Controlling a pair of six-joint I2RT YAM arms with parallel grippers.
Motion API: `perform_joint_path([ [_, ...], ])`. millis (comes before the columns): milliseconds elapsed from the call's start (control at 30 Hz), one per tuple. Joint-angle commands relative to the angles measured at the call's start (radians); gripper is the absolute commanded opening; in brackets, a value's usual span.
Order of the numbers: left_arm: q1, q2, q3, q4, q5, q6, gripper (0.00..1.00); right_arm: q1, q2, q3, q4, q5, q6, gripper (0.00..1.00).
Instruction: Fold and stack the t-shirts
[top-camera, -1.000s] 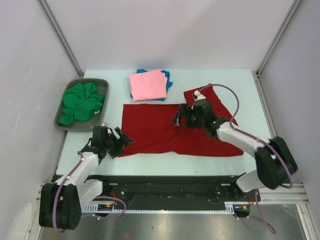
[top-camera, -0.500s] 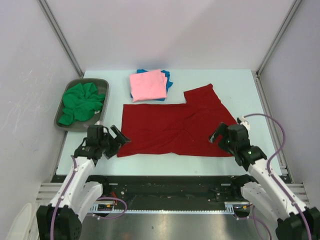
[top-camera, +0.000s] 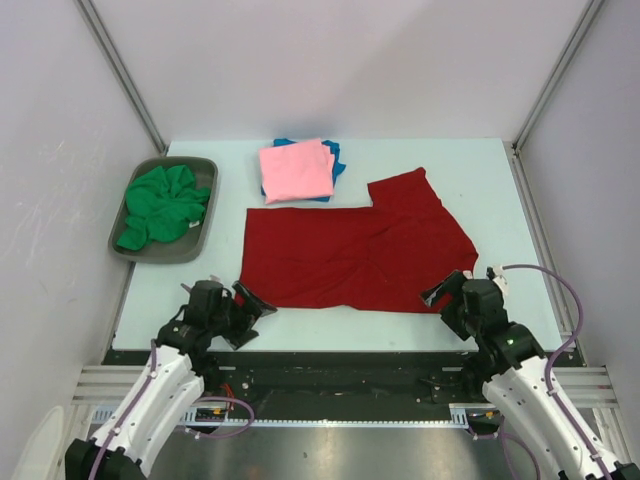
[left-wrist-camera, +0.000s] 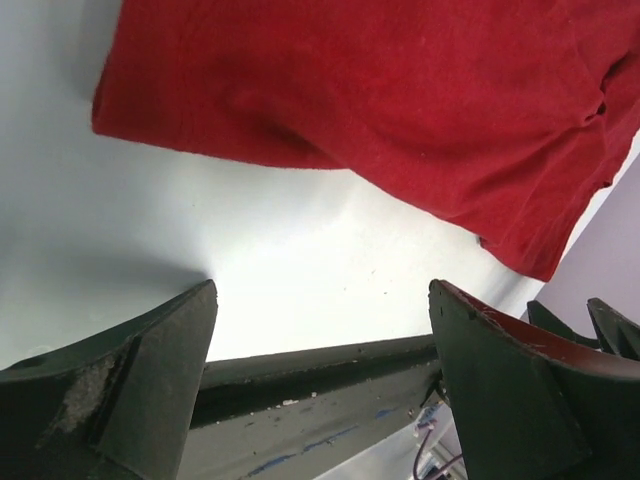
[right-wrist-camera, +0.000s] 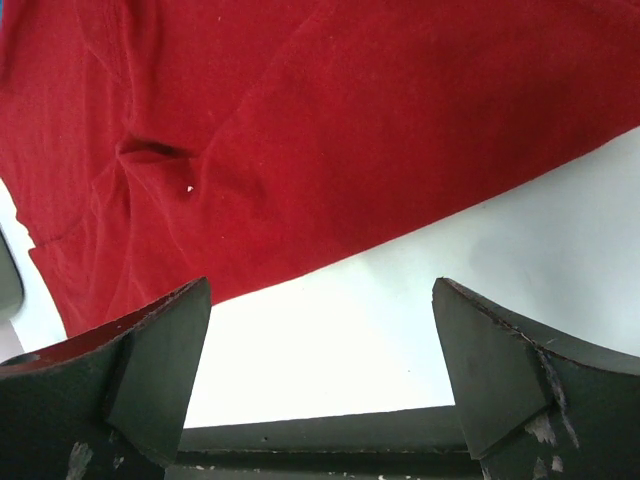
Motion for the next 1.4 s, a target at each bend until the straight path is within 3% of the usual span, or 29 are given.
perform_joint_path([
  [0, -0.041, 0.068, -0.01, 0.041, -0.109, -0.115, 0.93, 0.006, 0.002, -0.012, -0.006, 0.026, 0.053, 0.97],
  [300, -0.04, 0.332, 0.026, 0.15, -0.213, -0.172, 0.91, 0.008, 0.028, -0.012, 0.041, 0.027, 0.03, 0.98],
  [667, -0.035, 0.565, 0.103, 0.177, -0.309, -0.216, 0.64, 0.0, 0.053, -0.008, 0.092, 0.021, -0.008, 0.98],
  [800, -0.032, 0.626, 0.124, 0.199, -0.333, -0.222, 0.37, -0.012, 0.053, -0.001, 0.087, 0.015, -0.031, 0.99],
  [833, -0.029, 0.637, 0.131, 0.202, -0.333, -0.222, 0.21, -0.017, 0.053, 0.0, 0.081, 0.012, -0.036, 0.99],
  [900, -0.023, 0.653, 0.137, 0.205, -0.339, -0.219, 0.02, -0.025, 0.053, 0.003, 0.071, 0.015, -0.046, 0.99],
  [1367, 0.034, 0.532, 0.146, 0.159, -0.322, -0.143, 0.0, -0.095, 0.162, -0.027, 0.063, -0.04, -0.031, 0.99],
])
